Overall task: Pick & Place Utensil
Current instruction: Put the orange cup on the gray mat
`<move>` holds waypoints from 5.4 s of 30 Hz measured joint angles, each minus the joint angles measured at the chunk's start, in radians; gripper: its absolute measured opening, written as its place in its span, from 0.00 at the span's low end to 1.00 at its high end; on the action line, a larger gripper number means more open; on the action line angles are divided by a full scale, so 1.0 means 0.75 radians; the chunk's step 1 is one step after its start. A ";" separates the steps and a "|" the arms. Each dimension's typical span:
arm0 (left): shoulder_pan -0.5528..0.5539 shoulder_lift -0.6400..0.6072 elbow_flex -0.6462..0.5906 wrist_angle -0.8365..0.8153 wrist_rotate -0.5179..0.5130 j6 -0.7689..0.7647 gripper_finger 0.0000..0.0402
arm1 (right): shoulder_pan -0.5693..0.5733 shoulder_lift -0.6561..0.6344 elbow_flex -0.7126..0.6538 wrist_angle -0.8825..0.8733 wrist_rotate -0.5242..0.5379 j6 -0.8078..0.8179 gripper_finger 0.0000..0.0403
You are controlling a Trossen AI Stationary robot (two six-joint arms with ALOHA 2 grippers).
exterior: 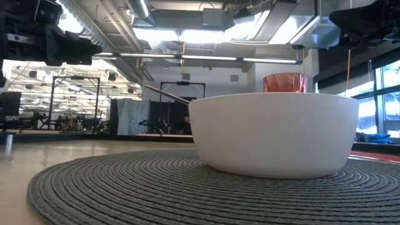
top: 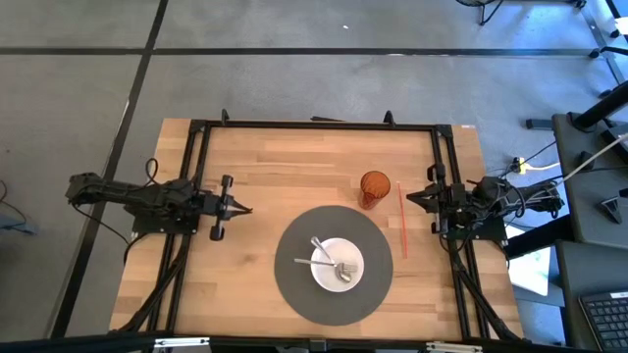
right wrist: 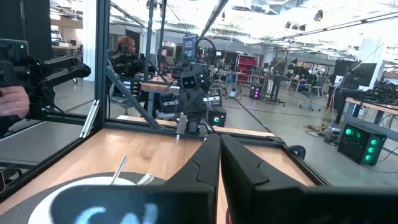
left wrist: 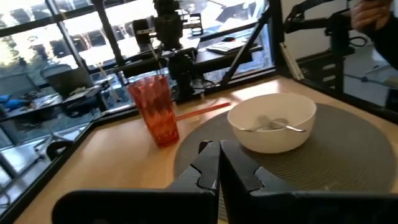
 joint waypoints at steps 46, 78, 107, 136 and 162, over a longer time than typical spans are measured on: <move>0.082 0.001 0.000 0.196 -0.224 -0.057 0.01 | 0.000 0.022 0.000 -0.002 0.001 -0.032 0.02; 0.082 0.001 0.000 0.194 -0.225 -0.068 0.01 | -0.001 1.060 0.901 -0.505 0.426 0.185 0.27; 0.082 0.001 0.000 0.184 -0.225 -0.068 0.02 | -0.103 1.680 1.386 -1.416 0.103 0.124 0.46; 0.082 0.001 0.000 0.184 -0.225 -0.068 0.01 | -0.274 1.689 1.134 -1.234 0.039 0.044 0.06; 0.082 0.002 0.000 0.183 -0.255 -0.068 0.01 | 0.047 1.766 1.360 -1.387 -0.221 0.247 0.02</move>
